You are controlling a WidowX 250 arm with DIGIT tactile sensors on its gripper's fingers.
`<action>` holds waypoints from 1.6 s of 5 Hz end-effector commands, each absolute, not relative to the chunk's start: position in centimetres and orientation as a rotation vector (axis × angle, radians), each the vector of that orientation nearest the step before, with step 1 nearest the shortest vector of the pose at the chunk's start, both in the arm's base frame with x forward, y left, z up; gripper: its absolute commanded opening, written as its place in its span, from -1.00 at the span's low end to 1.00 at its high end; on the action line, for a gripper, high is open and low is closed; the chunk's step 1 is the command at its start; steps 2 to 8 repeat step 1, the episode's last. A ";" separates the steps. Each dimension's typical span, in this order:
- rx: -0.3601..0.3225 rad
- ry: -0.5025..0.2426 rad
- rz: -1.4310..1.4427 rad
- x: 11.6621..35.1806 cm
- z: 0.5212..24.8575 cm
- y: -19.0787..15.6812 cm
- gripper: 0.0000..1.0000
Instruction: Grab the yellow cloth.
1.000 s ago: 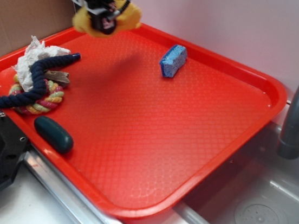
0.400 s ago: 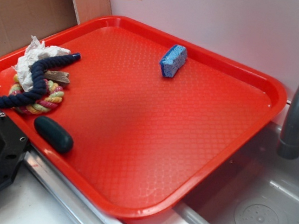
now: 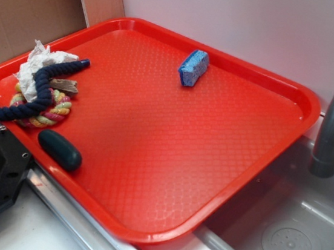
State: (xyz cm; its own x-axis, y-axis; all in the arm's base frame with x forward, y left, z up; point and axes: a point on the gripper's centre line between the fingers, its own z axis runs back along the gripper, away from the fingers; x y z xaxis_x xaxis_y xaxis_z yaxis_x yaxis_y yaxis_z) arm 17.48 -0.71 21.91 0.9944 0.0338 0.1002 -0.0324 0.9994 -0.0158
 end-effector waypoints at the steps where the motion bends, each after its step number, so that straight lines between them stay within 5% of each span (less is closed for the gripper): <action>1: -0.087 -0.122 0.122 17.4 23.7 1.9 -1.00; 8: -0.087 -0.122 0.122 17.4 23.7 1.9 -1.00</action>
